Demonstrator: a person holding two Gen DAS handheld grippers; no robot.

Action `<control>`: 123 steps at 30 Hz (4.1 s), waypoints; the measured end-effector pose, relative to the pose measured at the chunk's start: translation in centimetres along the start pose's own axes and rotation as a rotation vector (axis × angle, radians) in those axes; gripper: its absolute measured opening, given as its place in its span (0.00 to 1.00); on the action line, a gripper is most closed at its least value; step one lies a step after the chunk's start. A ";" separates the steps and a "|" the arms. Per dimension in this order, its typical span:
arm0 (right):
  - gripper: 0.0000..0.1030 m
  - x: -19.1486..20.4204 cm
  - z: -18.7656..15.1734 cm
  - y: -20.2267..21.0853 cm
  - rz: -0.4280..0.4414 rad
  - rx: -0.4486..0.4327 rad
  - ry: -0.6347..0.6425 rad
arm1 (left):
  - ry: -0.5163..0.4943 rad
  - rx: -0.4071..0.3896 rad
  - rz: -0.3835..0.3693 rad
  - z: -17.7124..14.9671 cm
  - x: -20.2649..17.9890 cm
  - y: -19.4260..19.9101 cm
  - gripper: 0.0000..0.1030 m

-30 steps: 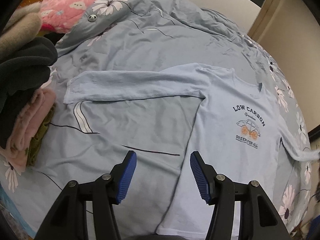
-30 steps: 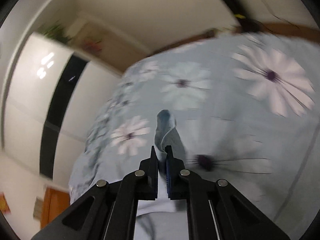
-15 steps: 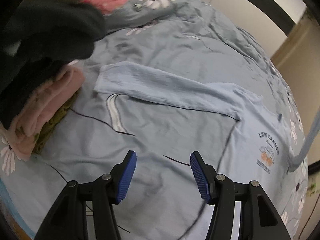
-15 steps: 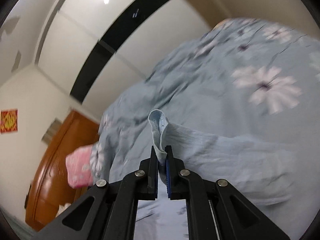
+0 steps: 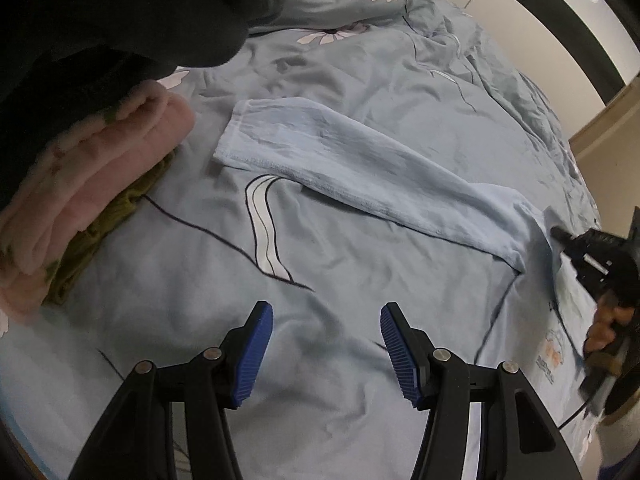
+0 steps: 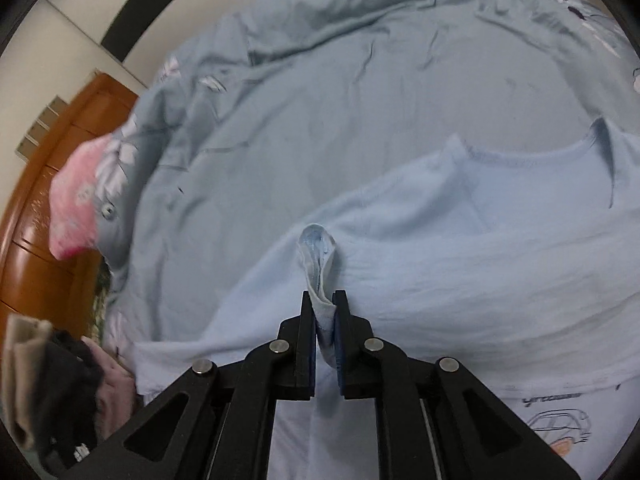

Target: Fold clothes

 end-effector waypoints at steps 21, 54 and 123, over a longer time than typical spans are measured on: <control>0.48 -6.8 -6.6 10.3 0.106 -0.040 0.015 | 0.360 -0.281 0.096 8.2 4.1 -5.1 0.59; 0.48 -21.5 -10.1 19.0 0.050 -0.181 -0.307 | -0.745 -0.460 -0.439 0.5 -39.1 7.7 0.04; 0.06 -28.0 -1.2 18.1 -0.052 -0.236 -0.326 | -0.237 -0.030 -0.314 1.6 -26.0 -9.1 0.60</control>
Point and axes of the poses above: each gripper's, at about its wrist camera, not at the fingertips, and y roughly against the way its jaws point, x to its left, z to its top, the point moved 10 cm from there along -y, roughly the way its jaws point, and after that the axes turned 4 degrees about y, right-handed, at the moved point
